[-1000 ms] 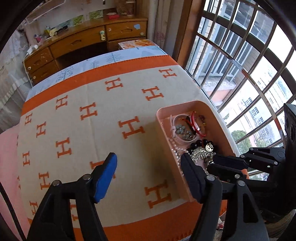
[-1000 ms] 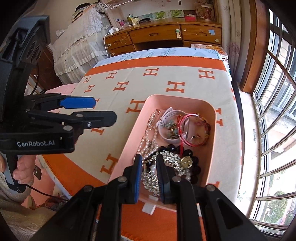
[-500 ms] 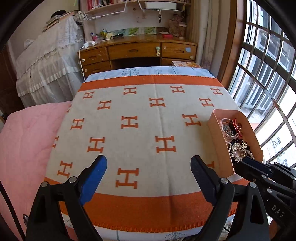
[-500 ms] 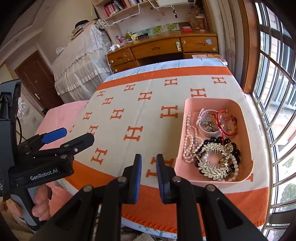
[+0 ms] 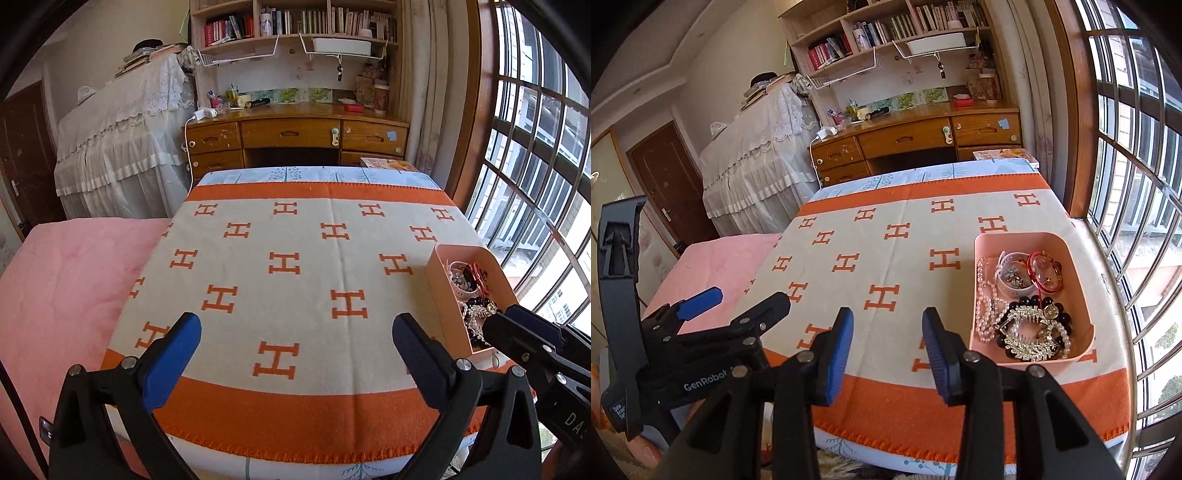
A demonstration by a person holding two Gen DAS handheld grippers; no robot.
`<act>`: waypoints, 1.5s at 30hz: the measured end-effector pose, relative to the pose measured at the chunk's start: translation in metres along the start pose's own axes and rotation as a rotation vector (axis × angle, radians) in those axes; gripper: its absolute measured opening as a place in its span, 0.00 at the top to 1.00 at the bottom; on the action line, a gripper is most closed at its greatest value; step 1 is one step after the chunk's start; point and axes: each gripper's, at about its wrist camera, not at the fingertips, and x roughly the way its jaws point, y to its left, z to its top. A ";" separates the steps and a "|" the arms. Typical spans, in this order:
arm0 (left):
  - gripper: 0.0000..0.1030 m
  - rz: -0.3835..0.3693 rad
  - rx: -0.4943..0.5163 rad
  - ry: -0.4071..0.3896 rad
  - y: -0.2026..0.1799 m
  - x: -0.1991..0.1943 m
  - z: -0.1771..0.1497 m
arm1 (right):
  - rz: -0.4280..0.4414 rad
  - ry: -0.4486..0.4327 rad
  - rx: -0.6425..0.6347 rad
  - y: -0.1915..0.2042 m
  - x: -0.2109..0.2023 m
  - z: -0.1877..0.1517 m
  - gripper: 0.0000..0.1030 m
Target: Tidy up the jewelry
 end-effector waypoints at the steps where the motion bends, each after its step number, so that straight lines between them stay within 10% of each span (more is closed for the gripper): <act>1: 0.01 0.001 0.004 -0.008 -0.001 -0.002 -0.001 | -0.001 -0.010 0.000 0.001 -0.002 -0.001 0.62; 45: 0.01 0.008 0.002 -0.034 -0.009 -0.005 0.000 | 0.024 -0.024 -0.013 0.009 0.000 -0.003 0.61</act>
